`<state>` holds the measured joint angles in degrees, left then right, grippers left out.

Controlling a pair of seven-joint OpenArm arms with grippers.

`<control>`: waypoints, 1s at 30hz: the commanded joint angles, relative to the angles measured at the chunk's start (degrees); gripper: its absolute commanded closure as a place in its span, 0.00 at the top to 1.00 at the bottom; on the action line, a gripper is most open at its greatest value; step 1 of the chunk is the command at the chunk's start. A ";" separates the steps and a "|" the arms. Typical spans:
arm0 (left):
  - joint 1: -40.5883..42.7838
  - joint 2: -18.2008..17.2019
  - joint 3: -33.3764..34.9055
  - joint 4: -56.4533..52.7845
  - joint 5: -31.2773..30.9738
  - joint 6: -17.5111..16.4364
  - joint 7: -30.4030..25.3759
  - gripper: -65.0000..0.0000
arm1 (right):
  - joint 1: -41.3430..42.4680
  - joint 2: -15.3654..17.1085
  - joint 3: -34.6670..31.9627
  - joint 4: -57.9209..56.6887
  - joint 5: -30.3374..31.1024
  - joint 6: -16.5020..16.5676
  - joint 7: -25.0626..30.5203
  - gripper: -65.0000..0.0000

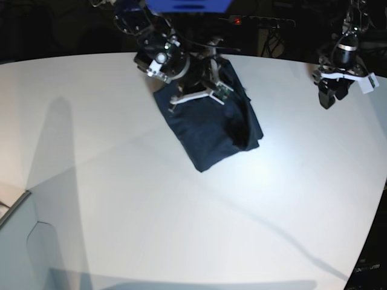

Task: Layout the t-shirt on the table in an organized manner, then fold the t-shirt properly
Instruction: 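Lay the folded end onto the bundle with the right gripper and release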

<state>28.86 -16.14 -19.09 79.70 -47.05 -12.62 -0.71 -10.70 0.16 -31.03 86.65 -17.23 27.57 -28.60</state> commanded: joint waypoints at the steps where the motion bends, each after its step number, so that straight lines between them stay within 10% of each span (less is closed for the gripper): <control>1: 0.28 -0.69 -0.47 0.69 -0.47 -0.70 -1.44 0.52 | 0.46 -0.74 -1.37 1.13 0.75 -0.28 1.65 0.19; 11: 0.46 -0.43 -2.49 0.52 -0.47 -0.70 -1.44 0.52 | 0.81 1.73 -9.28 8.60 0.84 -0.01 1.74 0.19; 23: 0.81 -0.34 -4.51 0.43 -0.56 -0.70 -1.44 0.52 | 6.35 -0.47 8.39 5.44 0.84 -0.10 1.39 0.19; 30: 0.72 -0.34 -4.51 0.43 -0.56 -0.70 -1.44 0.52 | 4.33 -0.65 6.54 2.18 0.84 -0.10 1.65 0.19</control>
<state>29.50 -15.75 -23.16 79.48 -47.07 -12.62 -0.71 -6.72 0.16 -24.10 88.03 -17.17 27.55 -28.36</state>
